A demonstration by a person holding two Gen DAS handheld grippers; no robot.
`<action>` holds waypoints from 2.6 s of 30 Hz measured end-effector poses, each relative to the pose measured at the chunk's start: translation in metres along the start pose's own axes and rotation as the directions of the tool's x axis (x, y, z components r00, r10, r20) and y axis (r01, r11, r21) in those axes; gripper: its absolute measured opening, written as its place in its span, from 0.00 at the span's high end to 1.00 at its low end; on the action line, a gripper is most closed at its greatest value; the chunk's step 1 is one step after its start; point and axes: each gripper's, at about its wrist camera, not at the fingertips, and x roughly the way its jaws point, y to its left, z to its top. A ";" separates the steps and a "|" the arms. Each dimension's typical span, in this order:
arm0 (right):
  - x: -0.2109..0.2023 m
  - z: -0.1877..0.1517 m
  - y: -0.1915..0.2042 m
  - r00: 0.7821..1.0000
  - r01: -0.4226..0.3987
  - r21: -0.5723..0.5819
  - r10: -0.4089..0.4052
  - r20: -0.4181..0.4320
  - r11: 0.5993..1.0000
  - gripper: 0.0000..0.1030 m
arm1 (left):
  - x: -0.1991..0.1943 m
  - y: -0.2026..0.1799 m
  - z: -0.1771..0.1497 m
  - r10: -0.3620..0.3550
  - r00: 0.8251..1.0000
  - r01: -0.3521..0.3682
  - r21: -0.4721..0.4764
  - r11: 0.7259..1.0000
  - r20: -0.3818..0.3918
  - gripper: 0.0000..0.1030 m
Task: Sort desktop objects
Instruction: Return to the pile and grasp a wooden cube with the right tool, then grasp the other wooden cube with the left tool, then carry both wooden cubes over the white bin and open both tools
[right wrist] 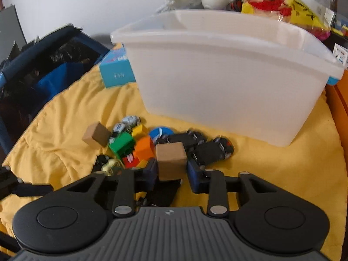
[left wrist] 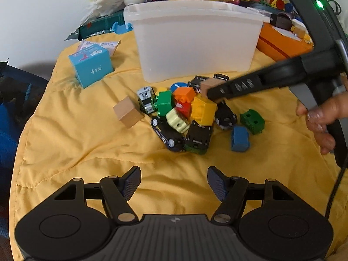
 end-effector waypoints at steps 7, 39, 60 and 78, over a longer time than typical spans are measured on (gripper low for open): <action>-0.039 -0.025 -0.019 0.999 0.046 0.002 -0.046 0.004 0.999 0.68 | 0.008 0.002 0.026 0.039 0.997 -0.043 0.057 0.997 0.067 0.31; -0.058 -0.083 -0.002 0.998 0.050 -0.084 -0.053 -0.037 0.995 0.68 | 0.015 -0.052 -0.006 -0.113 0.992 0.122 0.196 0.973 -0.059 0.65; -0.063 -0.060 0.002 0.995 0.100 -0.190 -0.102 0.000 0.977 0.68 | -0.023 -0.045 0.039 -0.099 0.992 0.085 0.171 0.982 0.078 0.66; -0.104 0.101 -0.054 0.909 0.147 0.071 -0.163 0.383 0.987 0.68 | -0.045 -0.014 0.218 -0.007 0.884 -0.076 0.158 0.984 0.468 0.66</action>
